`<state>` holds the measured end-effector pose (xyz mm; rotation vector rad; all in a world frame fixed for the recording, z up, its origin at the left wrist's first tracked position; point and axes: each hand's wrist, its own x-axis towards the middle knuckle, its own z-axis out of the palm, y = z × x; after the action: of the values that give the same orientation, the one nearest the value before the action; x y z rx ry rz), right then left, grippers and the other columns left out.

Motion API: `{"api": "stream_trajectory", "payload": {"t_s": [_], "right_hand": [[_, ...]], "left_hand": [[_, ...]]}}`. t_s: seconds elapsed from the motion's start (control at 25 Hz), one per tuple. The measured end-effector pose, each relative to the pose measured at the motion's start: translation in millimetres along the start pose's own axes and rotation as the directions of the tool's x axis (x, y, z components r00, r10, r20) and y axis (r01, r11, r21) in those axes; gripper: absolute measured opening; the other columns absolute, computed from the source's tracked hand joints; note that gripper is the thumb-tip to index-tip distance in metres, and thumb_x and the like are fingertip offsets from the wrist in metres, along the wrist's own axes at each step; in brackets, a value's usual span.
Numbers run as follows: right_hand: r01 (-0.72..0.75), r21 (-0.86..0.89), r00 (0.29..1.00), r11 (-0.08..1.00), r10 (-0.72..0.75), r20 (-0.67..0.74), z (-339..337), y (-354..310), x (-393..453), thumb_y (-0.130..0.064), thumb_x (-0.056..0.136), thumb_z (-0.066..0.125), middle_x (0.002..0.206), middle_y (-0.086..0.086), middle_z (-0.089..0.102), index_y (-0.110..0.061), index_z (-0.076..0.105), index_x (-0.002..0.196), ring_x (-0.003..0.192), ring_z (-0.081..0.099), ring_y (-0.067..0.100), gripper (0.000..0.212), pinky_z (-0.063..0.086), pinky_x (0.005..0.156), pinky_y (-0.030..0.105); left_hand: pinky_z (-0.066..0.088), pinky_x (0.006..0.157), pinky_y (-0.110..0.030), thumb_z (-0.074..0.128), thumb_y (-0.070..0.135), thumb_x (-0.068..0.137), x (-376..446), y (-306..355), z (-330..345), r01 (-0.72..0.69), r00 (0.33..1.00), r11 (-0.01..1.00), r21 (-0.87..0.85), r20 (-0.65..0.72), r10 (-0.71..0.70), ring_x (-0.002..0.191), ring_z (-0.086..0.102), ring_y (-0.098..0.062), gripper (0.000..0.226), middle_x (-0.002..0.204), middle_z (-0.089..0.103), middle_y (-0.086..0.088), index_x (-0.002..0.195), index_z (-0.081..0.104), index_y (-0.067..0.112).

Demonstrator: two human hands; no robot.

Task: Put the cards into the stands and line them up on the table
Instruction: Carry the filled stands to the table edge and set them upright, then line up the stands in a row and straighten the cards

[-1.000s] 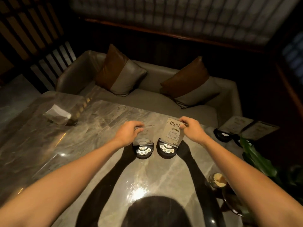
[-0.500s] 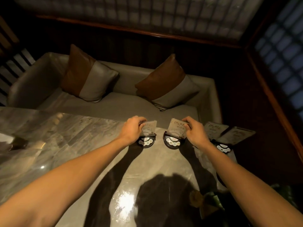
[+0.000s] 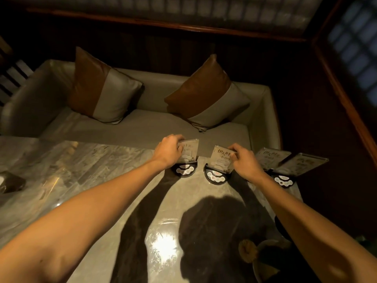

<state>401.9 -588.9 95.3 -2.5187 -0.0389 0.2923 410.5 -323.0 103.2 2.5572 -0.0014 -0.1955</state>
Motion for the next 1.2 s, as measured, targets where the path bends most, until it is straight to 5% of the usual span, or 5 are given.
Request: {"api": "stream_trajectory", "payload": {"t_s": [0.12,0.36,0.48,0.84,1.2], "right_hand": [[-0.014,-0.098,0.998,0.995,0.02,0.06,-4.6,-7.3,-0.5,-0.014,0.102,0.051,0.113,0.01,0.071,-0.015,0.06,0.113,0.102,0.067,0.027,0.015,0.061,0.081,0.043],[-0.016,-0.297,0.999,0.955,0.029,0.042,-9.6,-48.7,-19.6,-0.021,0.097,0.062,0.141,0.016,0.049,-0.012,0.04,0.144,0.123,0.054,0.034,0.053,0.047,0.098,0.043],[0.023,-0.345,0.999,0.938,-0.029,-0.013,0.7,-92.6,-32.1,-0.025,0.093,0.067,0.151,0.018,0.039,-0.012,0.033,0.15,0.135,0.044,0.036,0.068,0.043,0.107,0.048],[0.334,-0.255,0.942,0.907,-0.319,0.101,94.3,-270.6,-92.4,-0.045,0.096,0.059,0.162,0.014,0.025,-0.016,0.021,0.157,0.146,0.032,0.035,0.077,0.035,0.115,0.051],[0.617,-0.032,0.749,0.787,-0.573,0.333,250.5,-407.7,-200.5,-0.034,0.097,0.063,0.166,0.014,0.016,-0.013,0.015,0.159,0.153,0.017,0.029,0.082,0.022,0.12,0.041]], "left_hand": [[0.048,0.103,-0.04,0.06,0.019,0.096,-5.3,-5.2,-8.6,-0.015,0.999,1.0,0.003,0.048,0.015,0.122,0.057,-0.027,0.04,0.131,0.059,-0.008,0.136,0.059,0.019],[0.043,0.104,-0.033,0.055,0.017,0.098,-64.0,-40.7,-54.4,-0.018,0.99,0.992,-0.124,-0.142,0.0,0.12,0.058,-0.022,0.032,0.129,0.06,-0.005,0.129,0.064,0.017],[0.041,0.099,-0.027,0.059,0.029,0.099,-105.4,-70.2,-86.2,0.0,0.993,0.993,-0.12,-0.119,-0.014,0.119,0.059,-0.019,0.038,0.135,0.058,-0.001,0.135,0.059,0.02],[0.038,0.111,-0.047,0.06,0.05,0.093,-243.8,-174.7,-183.0,0.118,0.91,0.988,-0.103,-0.386,-0.149,0.136,0.043,-0.026,0.07,0.148,0.04,-0.007,0.151,0.036,0.017],[0.032,0.117,-0.041,0.071,0.037,0.089,-405.4,-293.1,-198.0,0.338,0.787,0.894,-0.294,-0.434,-0.44,0.141,0.038,-0.027,0.08,0.151,0.039,-0.011,0.154,0.03,0.016]]}}
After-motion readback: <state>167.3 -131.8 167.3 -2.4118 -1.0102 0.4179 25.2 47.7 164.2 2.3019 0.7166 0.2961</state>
